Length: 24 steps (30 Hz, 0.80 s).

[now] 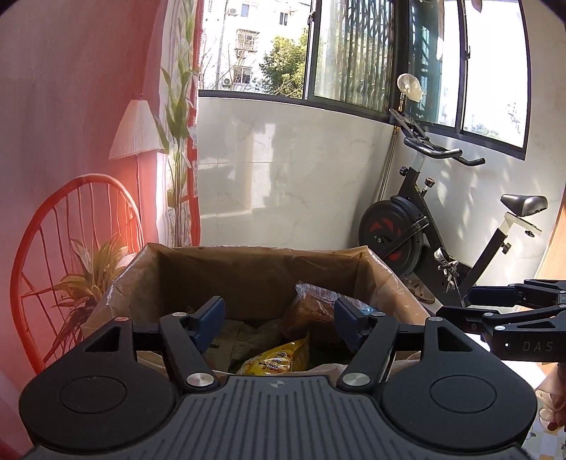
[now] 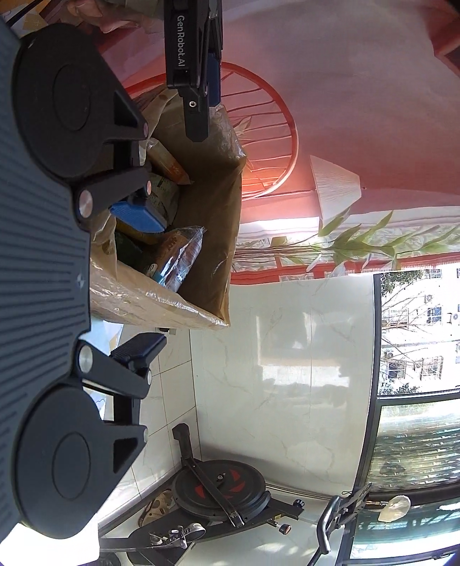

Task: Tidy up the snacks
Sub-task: 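Open both grippers over the box, releasing the jerky and green packets, then move both open grippers back to the remaining snacks on the table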

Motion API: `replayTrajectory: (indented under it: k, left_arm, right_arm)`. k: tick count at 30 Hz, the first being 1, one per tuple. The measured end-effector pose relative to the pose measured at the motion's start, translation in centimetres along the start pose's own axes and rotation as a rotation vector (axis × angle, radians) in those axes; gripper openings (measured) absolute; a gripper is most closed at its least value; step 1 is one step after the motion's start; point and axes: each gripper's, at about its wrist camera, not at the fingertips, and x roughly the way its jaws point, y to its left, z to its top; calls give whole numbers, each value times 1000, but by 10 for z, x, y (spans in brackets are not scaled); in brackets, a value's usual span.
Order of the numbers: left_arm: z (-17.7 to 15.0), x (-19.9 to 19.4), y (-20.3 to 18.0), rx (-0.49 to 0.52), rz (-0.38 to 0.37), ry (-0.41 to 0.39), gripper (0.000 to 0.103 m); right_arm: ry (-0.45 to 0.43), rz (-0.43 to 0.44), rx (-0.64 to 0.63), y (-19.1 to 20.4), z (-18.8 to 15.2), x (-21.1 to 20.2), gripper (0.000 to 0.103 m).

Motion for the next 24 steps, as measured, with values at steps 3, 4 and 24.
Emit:
replayTrajectory:
  k: [3, 4, 24]
  left_arm:
    - [-6, -8, -5, -15, 2, -2, 71]
    - [-8, -11, -8, -22, 1, -1, 71]
    - [-79, -29, -34, -149, 27, 97, 71]
  right_arm:
    - [2, -10, 12, -8, -10, -14, 68]
    - [3, -10, 14, -11, -14, -18, 68]
    - [42, 3, 68, -49, -86, -55, 69]
